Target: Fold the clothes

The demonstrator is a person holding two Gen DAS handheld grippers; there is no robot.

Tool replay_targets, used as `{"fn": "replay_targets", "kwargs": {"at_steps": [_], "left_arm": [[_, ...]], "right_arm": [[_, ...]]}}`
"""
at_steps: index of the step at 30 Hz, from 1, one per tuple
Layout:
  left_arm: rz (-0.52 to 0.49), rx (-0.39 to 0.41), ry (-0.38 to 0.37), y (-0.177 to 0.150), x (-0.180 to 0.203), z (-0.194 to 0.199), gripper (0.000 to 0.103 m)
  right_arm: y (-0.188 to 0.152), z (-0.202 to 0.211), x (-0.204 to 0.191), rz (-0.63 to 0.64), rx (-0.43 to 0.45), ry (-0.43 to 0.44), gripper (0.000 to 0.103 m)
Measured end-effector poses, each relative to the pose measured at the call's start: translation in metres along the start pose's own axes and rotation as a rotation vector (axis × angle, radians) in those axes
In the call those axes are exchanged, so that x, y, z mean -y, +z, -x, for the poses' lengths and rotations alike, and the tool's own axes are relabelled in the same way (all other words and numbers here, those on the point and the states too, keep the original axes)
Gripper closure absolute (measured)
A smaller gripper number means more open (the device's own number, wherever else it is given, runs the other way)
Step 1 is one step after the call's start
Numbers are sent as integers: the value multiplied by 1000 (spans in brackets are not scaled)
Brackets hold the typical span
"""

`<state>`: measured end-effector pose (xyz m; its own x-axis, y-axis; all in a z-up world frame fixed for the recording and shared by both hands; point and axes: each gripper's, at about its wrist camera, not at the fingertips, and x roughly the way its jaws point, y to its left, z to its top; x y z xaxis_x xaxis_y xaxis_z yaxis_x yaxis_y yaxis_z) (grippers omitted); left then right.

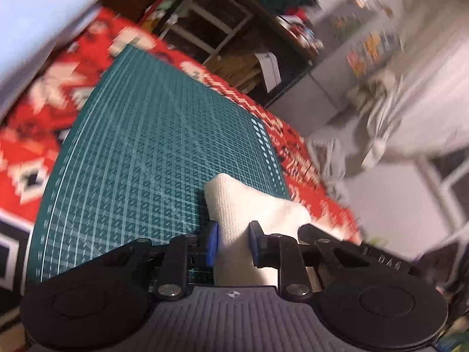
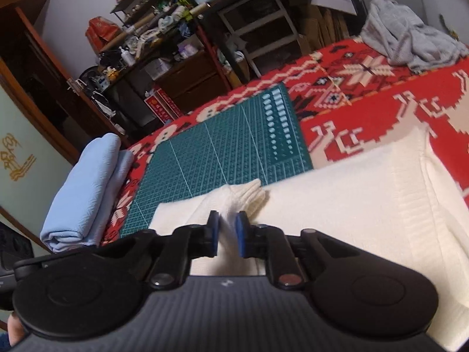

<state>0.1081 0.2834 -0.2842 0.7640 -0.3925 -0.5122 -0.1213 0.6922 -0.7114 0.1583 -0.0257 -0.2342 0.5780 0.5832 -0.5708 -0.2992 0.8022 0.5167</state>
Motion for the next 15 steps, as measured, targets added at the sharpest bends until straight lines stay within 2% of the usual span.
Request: {"fn": "replay_targets", "kwargs": {"at_steps": [3, 5, 8, 11, 13, 15], "left_arm": [[22, 15, -15, -2, -4, 4, 81], [-26, 29, 11, -1, 5, 7, 78], [-94, 69, 52, 1, 18, 15, 75], [-138, 92, 29, 7, 28, 25, 76], [-190, 64, -6, 4, 40, 28, 82], [-244, 27, -42, -1, 52, 30, 83]], "right_arm": [[1, -5, 9, -21, -13, -29, 91], [-1, -1, 20, -60, -7, -15, 92], [1, 9, 23, -45, 23, -49, 93], [6, 19, 15, -11, 57, -35, 93], [10, 22, 6, 23, 51, -15, 93], [10, 27, -2, 47, 23, -1, 92]]}}
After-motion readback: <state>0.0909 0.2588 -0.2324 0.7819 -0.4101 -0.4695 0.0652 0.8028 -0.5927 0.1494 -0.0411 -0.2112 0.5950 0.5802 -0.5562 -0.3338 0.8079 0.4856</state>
